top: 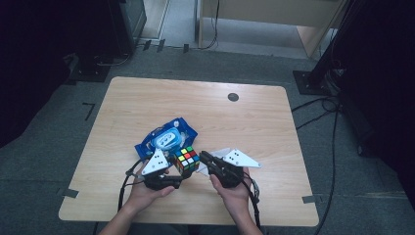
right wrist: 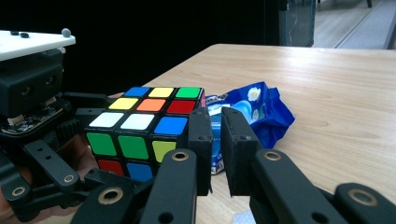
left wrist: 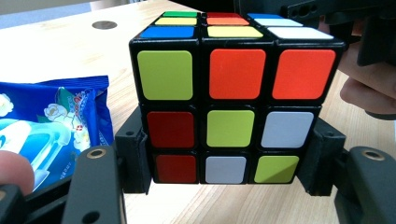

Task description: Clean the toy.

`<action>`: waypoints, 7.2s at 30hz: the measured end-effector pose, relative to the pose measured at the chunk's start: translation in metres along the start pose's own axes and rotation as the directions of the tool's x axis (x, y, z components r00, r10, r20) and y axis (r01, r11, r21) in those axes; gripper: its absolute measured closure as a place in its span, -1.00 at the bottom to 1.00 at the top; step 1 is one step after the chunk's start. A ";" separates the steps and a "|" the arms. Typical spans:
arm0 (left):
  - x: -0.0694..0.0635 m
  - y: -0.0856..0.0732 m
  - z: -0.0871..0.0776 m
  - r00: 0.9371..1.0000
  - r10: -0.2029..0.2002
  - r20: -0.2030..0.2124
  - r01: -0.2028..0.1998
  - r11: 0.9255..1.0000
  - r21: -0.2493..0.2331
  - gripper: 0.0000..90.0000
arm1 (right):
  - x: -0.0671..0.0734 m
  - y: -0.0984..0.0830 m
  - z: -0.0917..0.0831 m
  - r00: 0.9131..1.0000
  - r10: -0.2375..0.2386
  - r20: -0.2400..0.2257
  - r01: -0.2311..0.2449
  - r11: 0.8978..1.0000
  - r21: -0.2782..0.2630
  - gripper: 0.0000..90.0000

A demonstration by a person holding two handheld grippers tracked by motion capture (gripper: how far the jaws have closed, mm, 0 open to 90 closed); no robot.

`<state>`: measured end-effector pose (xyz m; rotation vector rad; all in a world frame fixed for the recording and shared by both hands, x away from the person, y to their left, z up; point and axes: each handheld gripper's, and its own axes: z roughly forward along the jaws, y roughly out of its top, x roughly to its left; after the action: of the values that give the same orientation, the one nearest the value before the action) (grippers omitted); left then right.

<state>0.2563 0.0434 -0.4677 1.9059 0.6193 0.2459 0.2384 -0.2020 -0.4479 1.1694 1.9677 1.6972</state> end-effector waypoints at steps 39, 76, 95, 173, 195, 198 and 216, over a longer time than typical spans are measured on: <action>-0.013 -0.012 0.007 0.988 0.076 -0.132 -0.091 0.990 -0.108 -0.24 | 0.002 0.010 -0.002 0.925 0.367 -0.096 -0.368 0.930 0.008 -0.17; -0.023 -0.007 0.011 0.987 0.068 -0.146 -0.082 0.993 -0.089 -0.37 | 0.045 0.005 0.015 0.991 0.048 0.121 -0.063 0.990 0.125 -0.23; 0.009 -0.011 -0.004 0.985 0.015 -0.170 -0.027 0.997 -0.068 -0.24 | -0.005 0.016 -0.006 0.974 0.092 0.208 -0.108 0.992 0.067 -0.17; 0.001 -0.003 -0.003 0.997 0.049 -0.056 -0.050 0.999 -0.014 -0.24 | -0.004 0.003 -0.001 0.999 0.036 -0.006 -0.035 0.997 0.068 0.95; 0.001 -0.005 0.001 0.994 0.055 -0.093 -0.056 0.998 0.000 -0.24 | -0.003 0.007 0.000 0.981 0.194 0.011 -0.194 0.980 0.047 -0.19; -0.004 -0.004 0.003 0.992 0.071 -0.101 -0.071 0.997 0.001 -0.24 | 0.016 0.008 0.010 0.980 0.199 -0.011 -0.197 0.976 0.092 -0.38; -0.017 -0.005 0.013 0.987 0.098 -0.127 -0.099 0.995 0.004 -0.28 | 0.041 -0.002 0.024 0.991 0.047 0.124 -0.068 0.982 0.174 -0.23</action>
<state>0.2459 0.0257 -0.4752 1.9320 0.6099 0.4345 0.2285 -0.1557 -0.4444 1.3685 2.0639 1.4639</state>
